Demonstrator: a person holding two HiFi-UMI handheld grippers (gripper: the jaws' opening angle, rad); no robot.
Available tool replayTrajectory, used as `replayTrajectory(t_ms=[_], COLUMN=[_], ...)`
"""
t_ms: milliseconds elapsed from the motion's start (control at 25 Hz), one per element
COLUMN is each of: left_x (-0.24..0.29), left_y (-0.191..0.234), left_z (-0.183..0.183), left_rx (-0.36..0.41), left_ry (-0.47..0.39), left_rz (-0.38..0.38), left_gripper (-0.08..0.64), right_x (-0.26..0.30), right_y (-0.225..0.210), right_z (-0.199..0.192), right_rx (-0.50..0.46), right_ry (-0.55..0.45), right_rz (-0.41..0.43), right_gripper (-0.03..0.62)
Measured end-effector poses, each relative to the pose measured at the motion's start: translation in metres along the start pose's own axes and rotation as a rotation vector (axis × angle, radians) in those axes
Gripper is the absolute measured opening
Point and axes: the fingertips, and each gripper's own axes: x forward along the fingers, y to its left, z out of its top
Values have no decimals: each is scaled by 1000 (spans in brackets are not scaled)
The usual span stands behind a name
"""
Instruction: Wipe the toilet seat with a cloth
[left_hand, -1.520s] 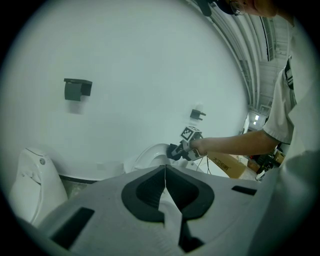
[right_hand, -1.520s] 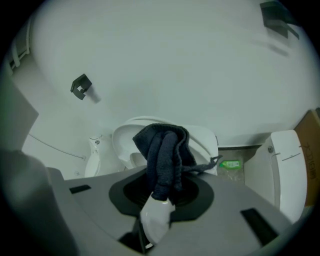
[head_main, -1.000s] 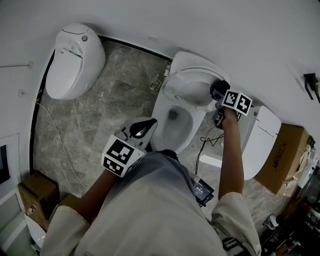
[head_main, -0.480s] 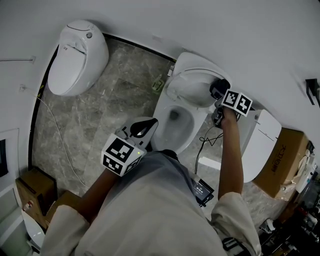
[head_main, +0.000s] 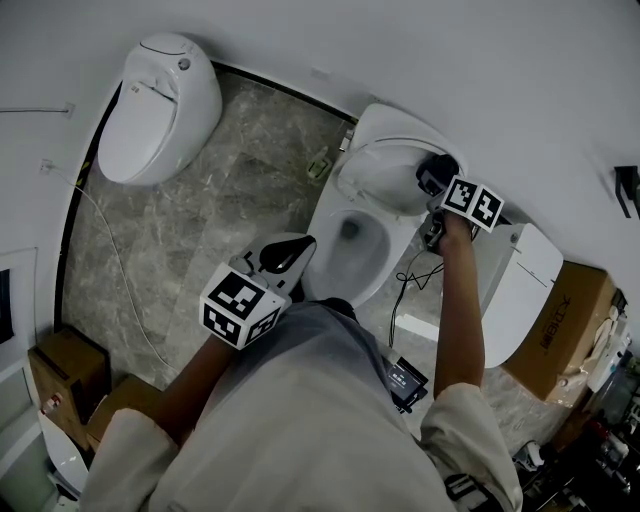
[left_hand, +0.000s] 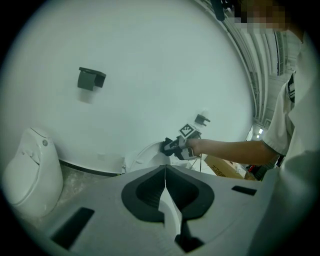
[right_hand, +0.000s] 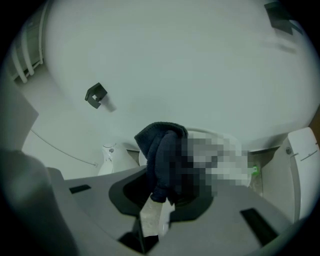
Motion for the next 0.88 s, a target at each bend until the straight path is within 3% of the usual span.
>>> replayTrajectory(t_ms=[560, 880], left_x=[-18, -31], left_y=[14, 34], left_z=[-8, -7], left_rx=[-46, -120], left_ry=[-17, -50], left_rz=[47, 86], left_gripper=[11, 11], right_x=[33, 53], right_y=[42, 50], right_z=[-11, -20], right_rx=[-10, 1], right_ry=[33, 44], right_rz=[71, 81], right_gripper=[67, 71])
